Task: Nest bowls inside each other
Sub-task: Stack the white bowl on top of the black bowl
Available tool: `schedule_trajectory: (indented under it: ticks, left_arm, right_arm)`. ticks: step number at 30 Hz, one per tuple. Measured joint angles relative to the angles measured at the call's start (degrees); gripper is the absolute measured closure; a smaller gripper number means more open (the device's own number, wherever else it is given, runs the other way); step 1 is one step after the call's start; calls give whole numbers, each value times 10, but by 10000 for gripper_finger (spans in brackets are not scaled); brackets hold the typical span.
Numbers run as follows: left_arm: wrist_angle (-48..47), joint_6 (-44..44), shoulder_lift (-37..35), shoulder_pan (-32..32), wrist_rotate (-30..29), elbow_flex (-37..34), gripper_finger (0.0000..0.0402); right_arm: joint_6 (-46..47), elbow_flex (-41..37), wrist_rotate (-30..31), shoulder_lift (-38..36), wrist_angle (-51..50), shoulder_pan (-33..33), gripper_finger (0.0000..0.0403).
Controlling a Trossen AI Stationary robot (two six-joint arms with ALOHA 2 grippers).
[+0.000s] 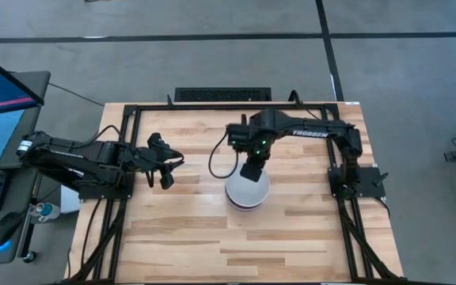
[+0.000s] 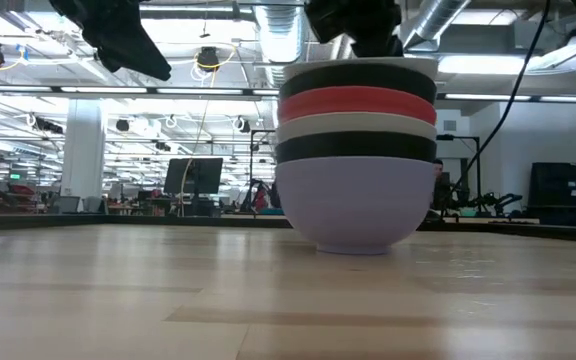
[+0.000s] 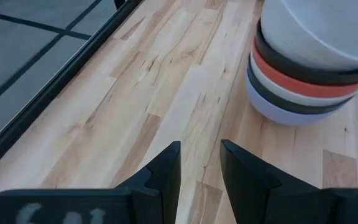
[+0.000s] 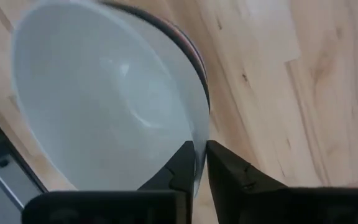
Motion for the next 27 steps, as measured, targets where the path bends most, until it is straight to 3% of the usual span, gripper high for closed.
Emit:
schedule_trajectory:
  ticks: [10,16,27]
  left_arm:
    - [15,24,0,0,-2,0,299]
    - [22,28,0,0,-1,0,299]
    - [22,40,0,0,-6,0,299]
  right_arm:
    - [24,-2,3,-17,2,-5,343]
    - [15,-60,-27,-16,1,7,345]
    - [34,-62,-27,-22,53,20,288]
